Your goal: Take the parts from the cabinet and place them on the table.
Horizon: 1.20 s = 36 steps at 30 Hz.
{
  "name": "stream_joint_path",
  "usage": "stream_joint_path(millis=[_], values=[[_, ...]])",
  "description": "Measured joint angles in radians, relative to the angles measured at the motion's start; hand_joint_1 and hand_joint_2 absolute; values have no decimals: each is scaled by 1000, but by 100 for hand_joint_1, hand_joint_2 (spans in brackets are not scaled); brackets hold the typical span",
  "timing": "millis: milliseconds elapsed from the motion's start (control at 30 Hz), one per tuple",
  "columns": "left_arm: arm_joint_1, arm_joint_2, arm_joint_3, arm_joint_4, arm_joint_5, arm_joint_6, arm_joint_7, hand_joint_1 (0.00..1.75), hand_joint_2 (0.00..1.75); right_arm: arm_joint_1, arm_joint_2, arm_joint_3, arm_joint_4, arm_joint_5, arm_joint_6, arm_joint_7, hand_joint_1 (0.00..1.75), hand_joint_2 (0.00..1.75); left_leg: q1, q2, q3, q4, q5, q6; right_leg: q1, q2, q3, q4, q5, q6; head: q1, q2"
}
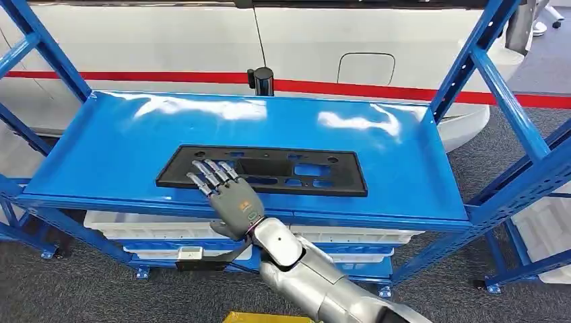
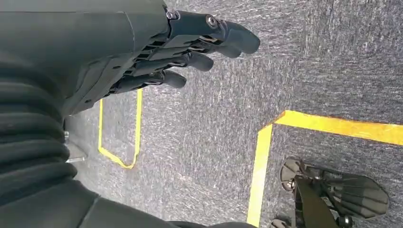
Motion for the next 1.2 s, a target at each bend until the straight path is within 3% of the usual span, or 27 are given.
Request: stream_joint_path(millis=[867, 1200], values=[[1, 0, -28, 0, -31, 0, 11, 0, 175, -18, 0, -146, 42, 20, -41, 26, 0, 175, 0, 0, 0, 0, 0, 0, 0, 0, 0, 0, 0, 0, 0, 0], [0, -1, -28, 0, -31, 39, -16, 0, 175, -20, -1, -147, 69, 158, -73, 106, 0, 175, 0, 0, 0, 0, 0, 0, 0, 0, 0, 0, 0, 0, 0, 0]])
